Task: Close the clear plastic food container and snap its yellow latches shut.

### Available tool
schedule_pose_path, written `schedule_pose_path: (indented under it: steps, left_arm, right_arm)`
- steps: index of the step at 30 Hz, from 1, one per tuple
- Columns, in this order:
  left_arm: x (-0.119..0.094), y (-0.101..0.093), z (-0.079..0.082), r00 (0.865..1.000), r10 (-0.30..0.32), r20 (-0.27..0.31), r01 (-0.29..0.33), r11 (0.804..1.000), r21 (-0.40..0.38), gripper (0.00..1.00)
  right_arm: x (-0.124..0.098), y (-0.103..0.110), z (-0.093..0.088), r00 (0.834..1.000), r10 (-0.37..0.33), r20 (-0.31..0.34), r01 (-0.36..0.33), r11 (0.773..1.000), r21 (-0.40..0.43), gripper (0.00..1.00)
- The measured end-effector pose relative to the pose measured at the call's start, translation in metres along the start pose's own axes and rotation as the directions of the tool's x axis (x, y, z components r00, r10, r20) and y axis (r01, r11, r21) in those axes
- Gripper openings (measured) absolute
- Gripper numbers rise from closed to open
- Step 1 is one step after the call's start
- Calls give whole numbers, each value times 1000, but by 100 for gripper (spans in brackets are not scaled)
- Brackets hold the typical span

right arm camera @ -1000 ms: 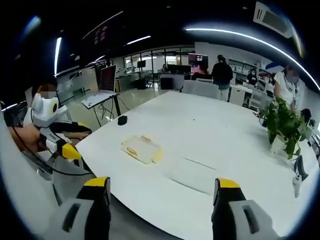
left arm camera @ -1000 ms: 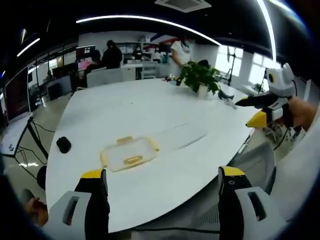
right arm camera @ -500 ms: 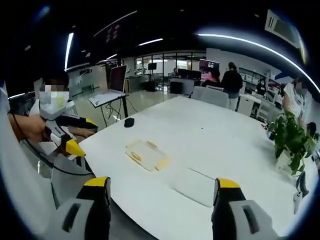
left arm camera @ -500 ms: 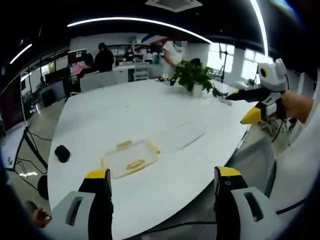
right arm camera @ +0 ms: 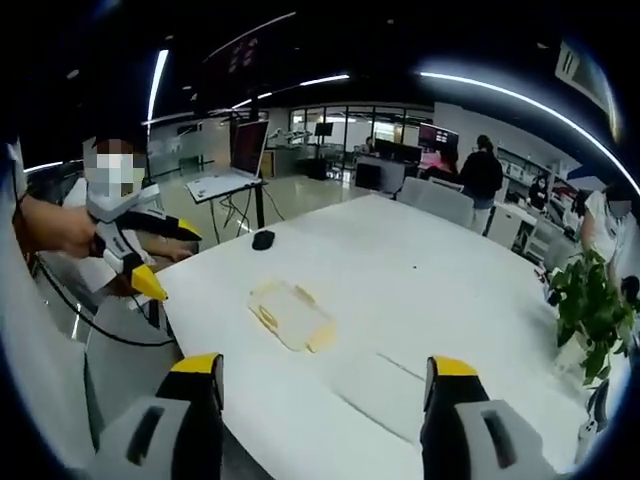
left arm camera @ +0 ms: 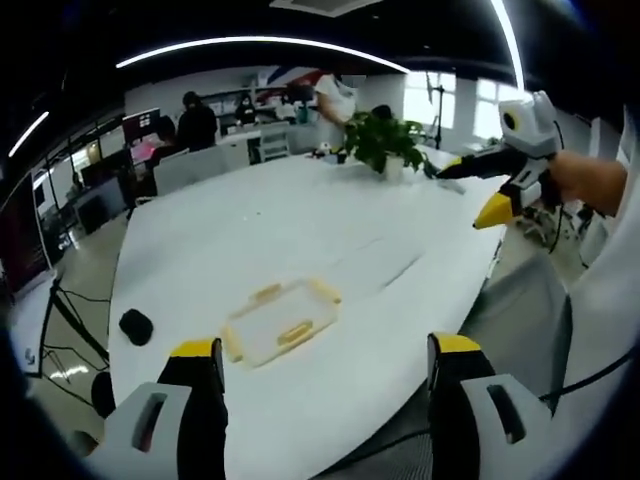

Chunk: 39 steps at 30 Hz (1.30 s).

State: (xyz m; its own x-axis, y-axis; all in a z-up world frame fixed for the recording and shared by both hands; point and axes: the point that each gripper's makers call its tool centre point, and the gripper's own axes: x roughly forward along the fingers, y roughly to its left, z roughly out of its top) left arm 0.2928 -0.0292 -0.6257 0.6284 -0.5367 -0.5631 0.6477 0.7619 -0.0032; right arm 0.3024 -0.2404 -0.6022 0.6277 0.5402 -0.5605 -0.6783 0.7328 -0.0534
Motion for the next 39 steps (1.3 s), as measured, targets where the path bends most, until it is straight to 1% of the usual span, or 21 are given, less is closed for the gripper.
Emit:
schedule_pose_path:
  steps: [6, 8, 11, 13, 16, 18, 22, 24, 26, 27, 28, 29, 35, 36, 37, 39]
  left_arm:
    - [8, 13, 0, 1000, -6, -8, 6, 999, 44, 81]
    - [10, 15, 0, 1000, -10, -10, 11, 999, 43, 81]
    - [13, 17, 3, 1000, -23, -8, 23, 996, 89, 81]
    - [15, 17, 3, 999, -46, -4, 46, 992, 118, 81]
    - [18, 17, 0, 997, -77, -13, 78, 986, 149, 82]
    - [20, 20, -2, 996, -90, -19, 92, 981, 172, 81]
    - [22, 29, -4, 995, -95, -34, 100, 980, 173, 80]
    - [24, 35, -3, 995, -96, -41, 102, 980, 170, 80]
    - [25, 36, 0, 992, -125, -33, 128, 982, 139, 80]
    - [27, 38, 1, 992, -124, -35, 128, 981, 149, 80]
    - [28, 40, 0, 991, -129, -46, 135, 973, 188, 80]
    - [29, 40, 0, 989, -137, -54, 145, 968, 203, 79]
    - [37, 43, -4, 979, -188, -74, 200, 948, 247, 77]
    - [38, 44, -6, 978, -194, -80, 208, 945, 252, 77]
    - [39, 43, -8, 973, -214, -89, 230, 937, 261, 77]
    - [40, 44, -8, 969, -229, -89, 245, 929, 279, 78]
  right_arm:
    - [12, -3, 0, 1000, 10, -19, -11, 999, -33, 81]
    - [16, -2, 1, 1000, 20, -20, -21, 999, -43, 81]
    - [23, -1, 1, 999, 32, -27, -33, 998, -58, 81]
    - [26, 0, 2, 999, 41, -29, -43, 996, -74, 80]
    - [34, 5, 7, 997, 80, -19, -82, 991, -110, 78]
    - [38, 6, 9, 996, 88, -22, -90, 989, -114, 78]
    - [46, 9, 15, 993, 114, -10, -115, 985, -127, 76]
    - [51, 11, 15, 992, 123, -17, -124, 982, -142, 75]
    - [56, 14, 14, 988, 151, -28, -154, 977, -147, 74]
    - [60, 15, 14, 986, 165, -31, -167, 976, -140, 73]
    - [62, 15, 14, 985, 168, -32, -171, 974, -146, 73]
    - [64, 15, 15, 985, 170, -34, -173, 972, -158, 73]
    - [77, 14, 18, 981, 188, -47, -194, 958, -211, 72]
    - [78, 14, 17, 980, 190, -51, -197, 956, -218, 72]
    - [80, 14, 16, 980, 191, -57, -199, 953, -228, 72]
    - [85, 12, 11, 979, 186, -81, -201, 947, -251, 71]
